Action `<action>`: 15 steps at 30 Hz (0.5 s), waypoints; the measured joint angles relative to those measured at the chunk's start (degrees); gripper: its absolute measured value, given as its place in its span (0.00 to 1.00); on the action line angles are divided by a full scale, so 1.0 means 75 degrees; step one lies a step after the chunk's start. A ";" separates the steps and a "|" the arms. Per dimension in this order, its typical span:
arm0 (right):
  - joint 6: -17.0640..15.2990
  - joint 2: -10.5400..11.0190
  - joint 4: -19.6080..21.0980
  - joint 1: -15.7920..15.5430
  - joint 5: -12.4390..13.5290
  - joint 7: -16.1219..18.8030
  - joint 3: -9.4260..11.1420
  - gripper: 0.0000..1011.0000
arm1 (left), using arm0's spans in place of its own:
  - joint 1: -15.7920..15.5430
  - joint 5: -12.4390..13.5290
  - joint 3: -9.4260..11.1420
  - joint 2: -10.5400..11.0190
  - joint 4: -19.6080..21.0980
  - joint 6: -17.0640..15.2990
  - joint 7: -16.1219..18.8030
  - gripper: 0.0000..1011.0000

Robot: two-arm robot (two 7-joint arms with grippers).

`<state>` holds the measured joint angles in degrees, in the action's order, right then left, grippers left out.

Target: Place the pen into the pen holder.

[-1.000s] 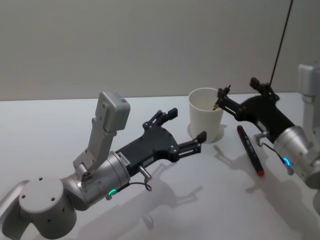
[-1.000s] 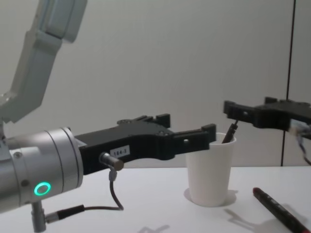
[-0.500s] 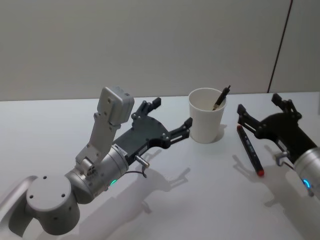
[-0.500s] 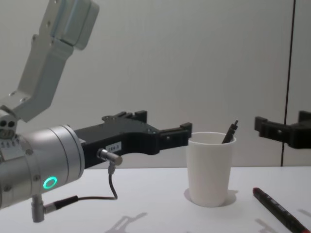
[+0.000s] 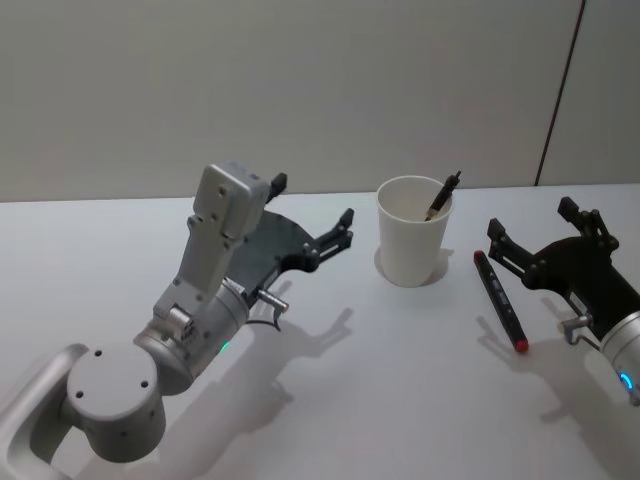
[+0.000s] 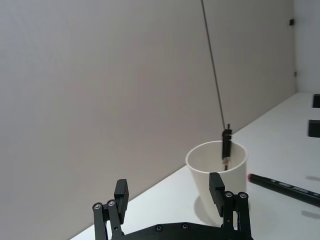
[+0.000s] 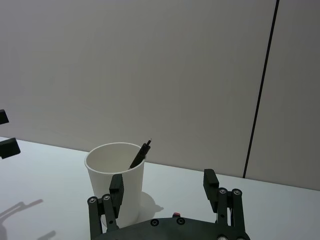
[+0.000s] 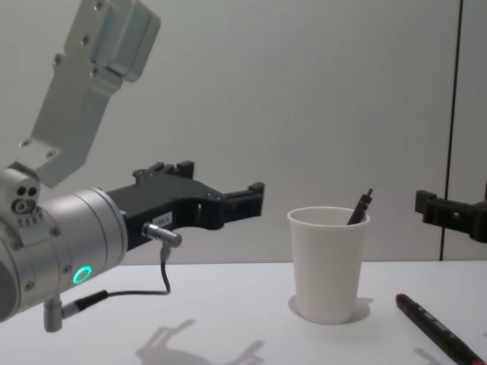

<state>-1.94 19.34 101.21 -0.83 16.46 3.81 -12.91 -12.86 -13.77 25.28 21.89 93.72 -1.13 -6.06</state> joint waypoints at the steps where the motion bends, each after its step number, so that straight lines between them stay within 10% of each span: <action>1: 0.0000 0.0000 0.0001 -0.0001 0.0000 0.0000 0.0000 0.99 | -0.0019 0.0061 0.0022 0.0000 -0.0014 0.0011 0.0146 0.99; 15: -0.0015 -0.0008 0.0003 0.0004 0.0001 0.0007 -0.0001 0.99 | -0.0100 0.0308 0.0105 0.0001 -0.0077 0.0051 0.0718 0.99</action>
<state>-2.05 19.28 101.23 -0.80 16.47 3.87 -12.92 -13.61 -11.46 26.06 21.90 93.14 -0.75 -0.67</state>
